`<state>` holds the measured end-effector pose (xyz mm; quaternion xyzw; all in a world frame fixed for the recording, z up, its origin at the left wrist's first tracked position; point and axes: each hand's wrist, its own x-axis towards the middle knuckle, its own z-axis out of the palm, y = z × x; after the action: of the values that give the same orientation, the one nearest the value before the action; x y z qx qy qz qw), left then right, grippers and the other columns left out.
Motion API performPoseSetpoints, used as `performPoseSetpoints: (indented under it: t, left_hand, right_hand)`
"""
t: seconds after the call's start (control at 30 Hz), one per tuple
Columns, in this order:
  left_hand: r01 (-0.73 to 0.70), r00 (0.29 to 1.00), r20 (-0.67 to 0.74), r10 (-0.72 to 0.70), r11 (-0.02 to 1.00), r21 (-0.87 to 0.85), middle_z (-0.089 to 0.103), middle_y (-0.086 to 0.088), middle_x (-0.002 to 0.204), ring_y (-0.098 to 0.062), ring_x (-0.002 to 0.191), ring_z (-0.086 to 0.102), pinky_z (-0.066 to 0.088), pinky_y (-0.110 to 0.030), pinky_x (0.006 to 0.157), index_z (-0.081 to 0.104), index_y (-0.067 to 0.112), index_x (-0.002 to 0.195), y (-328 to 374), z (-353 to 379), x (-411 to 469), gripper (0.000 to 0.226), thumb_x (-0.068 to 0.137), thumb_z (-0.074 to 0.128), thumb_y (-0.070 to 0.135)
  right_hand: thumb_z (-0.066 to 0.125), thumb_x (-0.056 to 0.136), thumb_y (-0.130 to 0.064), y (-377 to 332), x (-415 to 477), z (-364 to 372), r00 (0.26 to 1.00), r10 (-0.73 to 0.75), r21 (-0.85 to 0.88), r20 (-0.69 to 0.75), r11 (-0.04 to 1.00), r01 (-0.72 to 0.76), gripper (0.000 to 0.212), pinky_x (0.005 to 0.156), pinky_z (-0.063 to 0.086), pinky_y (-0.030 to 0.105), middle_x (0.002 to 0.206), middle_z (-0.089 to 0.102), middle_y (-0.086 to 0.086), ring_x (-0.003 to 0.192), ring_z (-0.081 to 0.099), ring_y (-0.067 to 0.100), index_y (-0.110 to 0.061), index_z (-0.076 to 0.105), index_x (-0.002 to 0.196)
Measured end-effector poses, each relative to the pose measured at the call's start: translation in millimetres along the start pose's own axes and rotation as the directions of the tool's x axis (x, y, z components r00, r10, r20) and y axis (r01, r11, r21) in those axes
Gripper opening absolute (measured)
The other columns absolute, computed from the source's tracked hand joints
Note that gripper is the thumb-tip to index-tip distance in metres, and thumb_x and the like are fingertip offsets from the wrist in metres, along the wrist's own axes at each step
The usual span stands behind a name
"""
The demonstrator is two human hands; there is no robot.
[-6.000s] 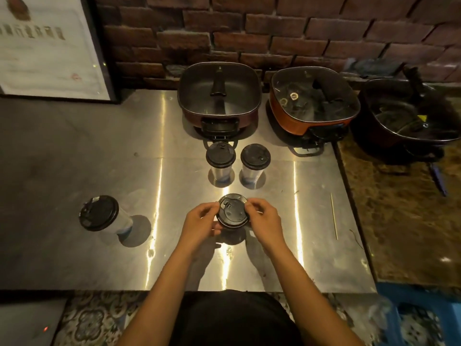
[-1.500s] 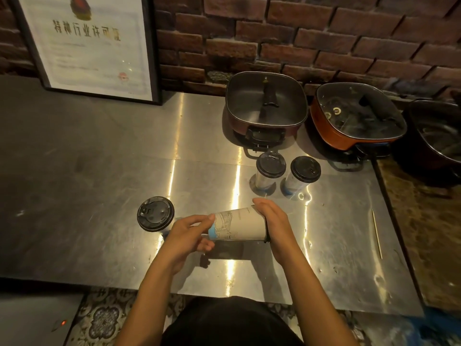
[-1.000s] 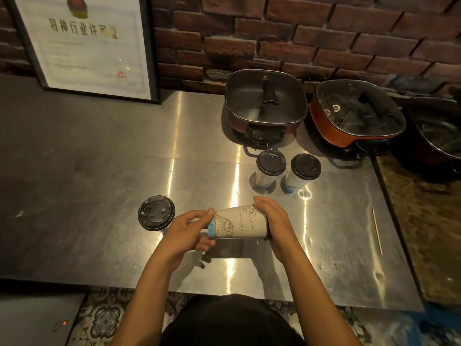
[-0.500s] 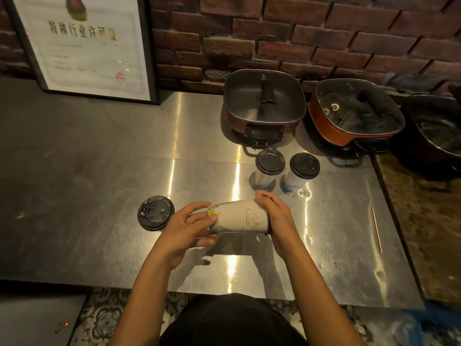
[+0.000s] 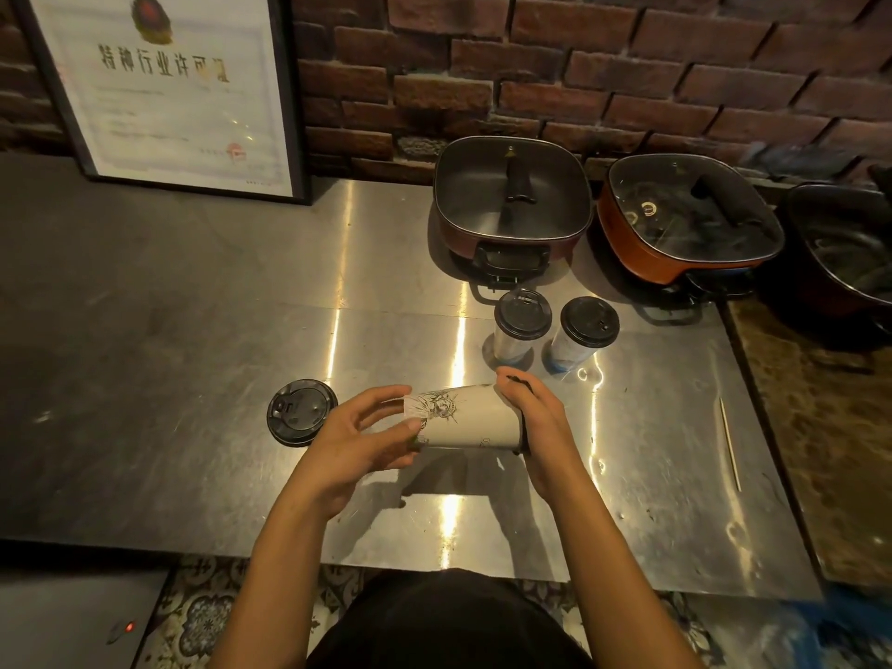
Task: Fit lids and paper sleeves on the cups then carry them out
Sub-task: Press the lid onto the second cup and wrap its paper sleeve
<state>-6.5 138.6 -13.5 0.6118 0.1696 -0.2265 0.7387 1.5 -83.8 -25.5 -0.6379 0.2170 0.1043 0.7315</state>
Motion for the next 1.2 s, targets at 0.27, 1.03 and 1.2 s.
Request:
performPoseSetpoints:
  t: [0.27,1.03,1.2]
  left_hand:
    - [0.013,1.000,-0.016,-0.013,1.000,0.003,0.076,-0.012,0.117,-0.034,0.097,0.077,0.066,-0.035,0.074,0.070,0.017,0.122,-3.3,-0.9,-0.5,0.037,0.086,0.078,0.012]
    - [0.062,0.997,-0.045,-0.059,0.995,0.076,0.077,-0.018,0.108,-0.037,0.089,0.079,0.065,-0.043,0.083,0.068,0.018,0.122,2.9,-0.3,-3.3,0.036,0.088,0.075,0.030]
    - [-0.030,1.000,0.006,0.030,0.996,0.080,0.076,-0.006,0.116,-0.028,0.100,0.077,0.064,-0.031,0.074,0.067,0.021,0.123,2.2,-2.1,-6.4,0.039,0.087,0.078,0.013]
  right_hand:
    - [0.067,0.085,-0.045,0.9,-1.0,0.2,1.000,0.013,0.002,0.008,1.000,-0.013,0.034,0.076,0.055,0.033,0.120,0.068,0.002,0.111,0.065,0.025,-0.032,0.070,0.116]
    - [0.065,0.087,-0.043,-0.5,-1.4,3.1,1.000,-0.028,-0.005,0.007,1.000,0.028,0.029,0.072,0.057,0.033,0.110,0.071,0.002,0.100,0.070,0.020,-0.030,0.072,0.111]
    - [0.063,0.095,-0.037,-0.3,-0.7,2.4,1.000,0.005,-0.026,-0.022,1.000,-0.006,0.014,0.081,0.059,0.042,0.114,0.069,0.000,0.109,0.066,0.025,-0.035,0.072,0.106]
